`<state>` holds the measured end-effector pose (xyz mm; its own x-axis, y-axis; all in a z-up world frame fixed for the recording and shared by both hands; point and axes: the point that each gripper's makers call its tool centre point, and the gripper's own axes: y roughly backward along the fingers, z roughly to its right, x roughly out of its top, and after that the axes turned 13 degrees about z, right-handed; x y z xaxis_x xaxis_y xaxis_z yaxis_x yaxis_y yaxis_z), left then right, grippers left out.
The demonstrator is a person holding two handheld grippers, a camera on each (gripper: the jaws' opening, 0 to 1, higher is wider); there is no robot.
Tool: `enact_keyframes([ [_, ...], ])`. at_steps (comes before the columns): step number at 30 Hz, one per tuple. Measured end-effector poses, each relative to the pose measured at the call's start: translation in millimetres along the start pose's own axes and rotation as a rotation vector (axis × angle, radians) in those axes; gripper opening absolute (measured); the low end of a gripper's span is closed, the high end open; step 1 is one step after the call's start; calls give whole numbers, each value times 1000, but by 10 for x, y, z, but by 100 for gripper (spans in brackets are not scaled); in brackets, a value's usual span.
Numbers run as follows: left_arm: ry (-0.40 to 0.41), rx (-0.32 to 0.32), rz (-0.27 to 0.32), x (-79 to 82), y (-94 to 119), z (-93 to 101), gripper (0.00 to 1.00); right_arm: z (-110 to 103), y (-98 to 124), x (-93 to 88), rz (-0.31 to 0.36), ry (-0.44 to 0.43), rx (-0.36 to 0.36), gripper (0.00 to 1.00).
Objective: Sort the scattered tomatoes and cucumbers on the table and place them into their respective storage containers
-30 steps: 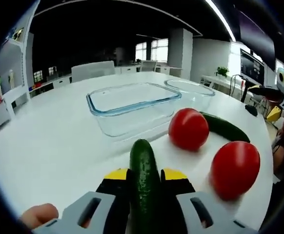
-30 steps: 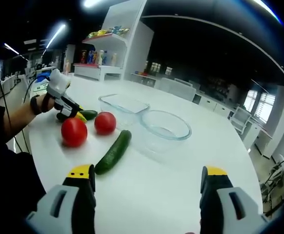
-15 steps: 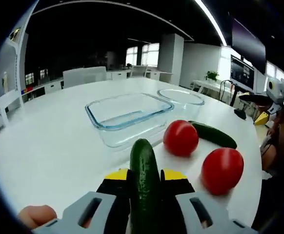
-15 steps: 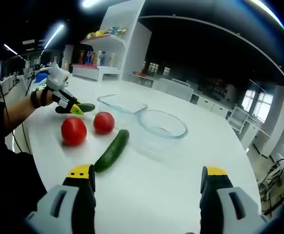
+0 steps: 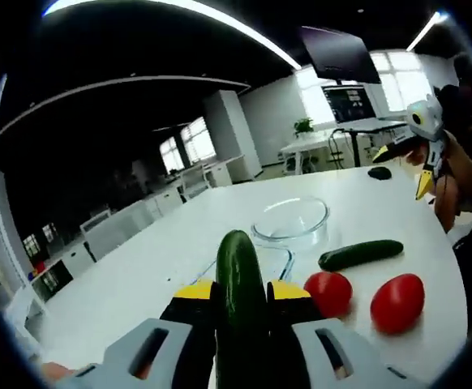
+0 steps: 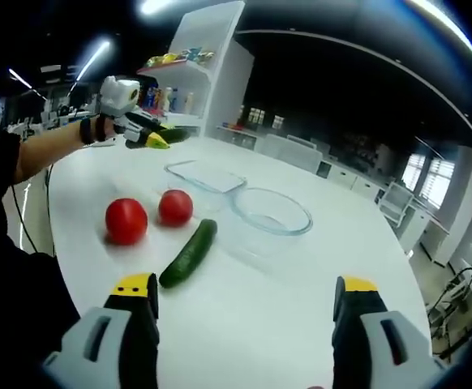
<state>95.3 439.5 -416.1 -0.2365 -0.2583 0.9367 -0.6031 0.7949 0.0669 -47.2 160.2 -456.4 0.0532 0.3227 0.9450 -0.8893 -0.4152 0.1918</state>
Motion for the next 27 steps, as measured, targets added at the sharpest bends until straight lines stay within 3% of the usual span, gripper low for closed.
enact_keyframes([
  [2,-67,-106,39,62,-126,49,24,21,26,-4,-1,2,-8,84],
  [6,-48,-160,72,99,-338,-69,24,51,72,-19,-5,0,-22,84],
  [8,-72,-245,95,84,-428,-29,24,61,88,-35,-9,-1,-27,84],
  [17,-111,-322,-71,-430,-807,-124,24,146,176,-119,-30,-9,-58,84],
  [22,-127,-344,-126,-696,-980,-121,24,199,229,-154,-41,-15,-76,84],
  [27,-159,-347,-153,-854,-1070,-124,24,245,260,-177,-51,-18,-91,84],
])
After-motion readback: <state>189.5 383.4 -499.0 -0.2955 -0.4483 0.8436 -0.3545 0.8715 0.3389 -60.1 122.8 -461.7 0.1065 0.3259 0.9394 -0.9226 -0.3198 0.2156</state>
